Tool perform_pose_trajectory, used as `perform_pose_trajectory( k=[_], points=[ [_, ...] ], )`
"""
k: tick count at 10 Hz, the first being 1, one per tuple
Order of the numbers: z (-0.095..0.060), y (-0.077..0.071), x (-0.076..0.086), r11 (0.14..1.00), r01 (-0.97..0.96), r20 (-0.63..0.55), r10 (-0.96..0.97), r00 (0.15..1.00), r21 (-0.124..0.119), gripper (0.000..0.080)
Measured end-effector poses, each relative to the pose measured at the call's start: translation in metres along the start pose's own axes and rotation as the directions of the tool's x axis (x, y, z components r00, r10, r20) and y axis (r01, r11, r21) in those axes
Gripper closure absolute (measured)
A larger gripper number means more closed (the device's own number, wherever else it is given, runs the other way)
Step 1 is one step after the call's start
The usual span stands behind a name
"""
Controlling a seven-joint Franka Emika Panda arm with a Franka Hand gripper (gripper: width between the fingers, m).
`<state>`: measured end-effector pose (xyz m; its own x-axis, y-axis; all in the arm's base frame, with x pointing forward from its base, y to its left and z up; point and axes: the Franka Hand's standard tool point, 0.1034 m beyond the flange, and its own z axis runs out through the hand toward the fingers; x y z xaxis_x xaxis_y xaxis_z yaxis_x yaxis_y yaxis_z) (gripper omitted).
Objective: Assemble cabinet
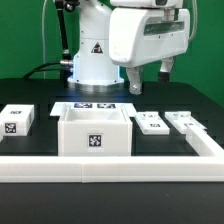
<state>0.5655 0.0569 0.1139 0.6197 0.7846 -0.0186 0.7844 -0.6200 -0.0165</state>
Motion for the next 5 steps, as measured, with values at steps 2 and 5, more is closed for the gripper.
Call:
perform_pose_trajectory(
  k=[2,5],
  points=[
    [0.0,0.0,0.0,1.0,0.0,0.0,0.0,1.0,0.0,0.0002],
    [0.0001,0.0,0.0,1.0,0.0,0.0,0.0,1.0,0.0,0.0002]
  ],
)
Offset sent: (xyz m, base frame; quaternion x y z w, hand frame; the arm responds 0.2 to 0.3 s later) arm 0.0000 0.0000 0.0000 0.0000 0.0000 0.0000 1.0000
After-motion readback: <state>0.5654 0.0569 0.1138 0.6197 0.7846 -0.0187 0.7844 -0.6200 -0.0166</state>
